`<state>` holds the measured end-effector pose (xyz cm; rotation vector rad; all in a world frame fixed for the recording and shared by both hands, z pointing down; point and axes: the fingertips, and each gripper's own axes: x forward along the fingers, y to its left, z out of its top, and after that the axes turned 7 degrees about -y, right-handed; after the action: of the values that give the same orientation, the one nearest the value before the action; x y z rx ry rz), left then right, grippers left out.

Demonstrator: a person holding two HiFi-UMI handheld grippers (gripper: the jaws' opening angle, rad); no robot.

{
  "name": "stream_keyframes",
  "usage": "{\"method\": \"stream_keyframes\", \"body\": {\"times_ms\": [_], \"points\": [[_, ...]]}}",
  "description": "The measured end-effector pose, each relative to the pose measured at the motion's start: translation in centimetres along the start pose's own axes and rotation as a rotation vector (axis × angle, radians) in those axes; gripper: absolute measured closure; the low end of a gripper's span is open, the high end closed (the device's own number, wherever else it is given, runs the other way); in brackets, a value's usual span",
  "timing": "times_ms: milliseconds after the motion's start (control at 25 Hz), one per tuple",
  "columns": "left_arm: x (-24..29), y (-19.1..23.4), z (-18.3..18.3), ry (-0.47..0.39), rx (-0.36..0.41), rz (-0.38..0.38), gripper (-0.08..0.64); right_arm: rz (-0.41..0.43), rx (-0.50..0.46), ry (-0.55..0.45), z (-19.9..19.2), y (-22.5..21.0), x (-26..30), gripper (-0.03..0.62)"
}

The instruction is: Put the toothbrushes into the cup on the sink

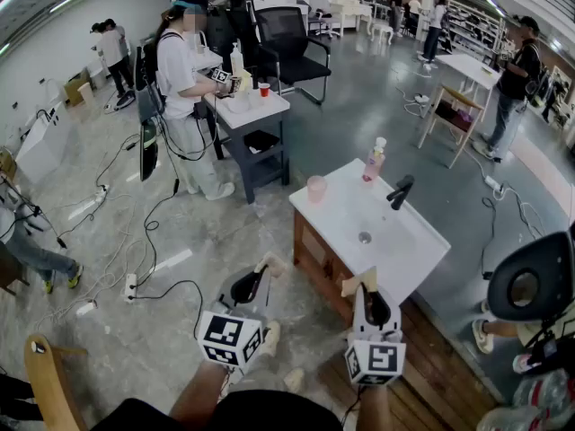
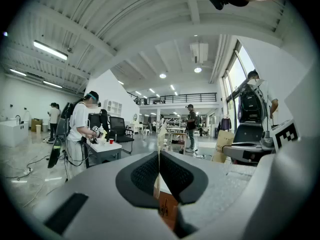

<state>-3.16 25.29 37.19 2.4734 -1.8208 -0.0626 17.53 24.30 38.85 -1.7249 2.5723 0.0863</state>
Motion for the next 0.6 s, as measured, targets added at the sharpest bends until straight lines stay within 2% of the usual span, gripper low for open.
{"method": "stream_keyframes", "body": {"times_ms": [360,600], "points": [[3.3,2.4,0.0,0.008,-0.002,-0.002,0.557,-0.003,0.018,0.018,-0.7,-0.3,4.1,0.537],[7.6,4.8,0.2,0.017,0.005,-0.014,0.557,-0.01,0.018,0.018,-1.5,-1.0,8.5,0.538]]}}
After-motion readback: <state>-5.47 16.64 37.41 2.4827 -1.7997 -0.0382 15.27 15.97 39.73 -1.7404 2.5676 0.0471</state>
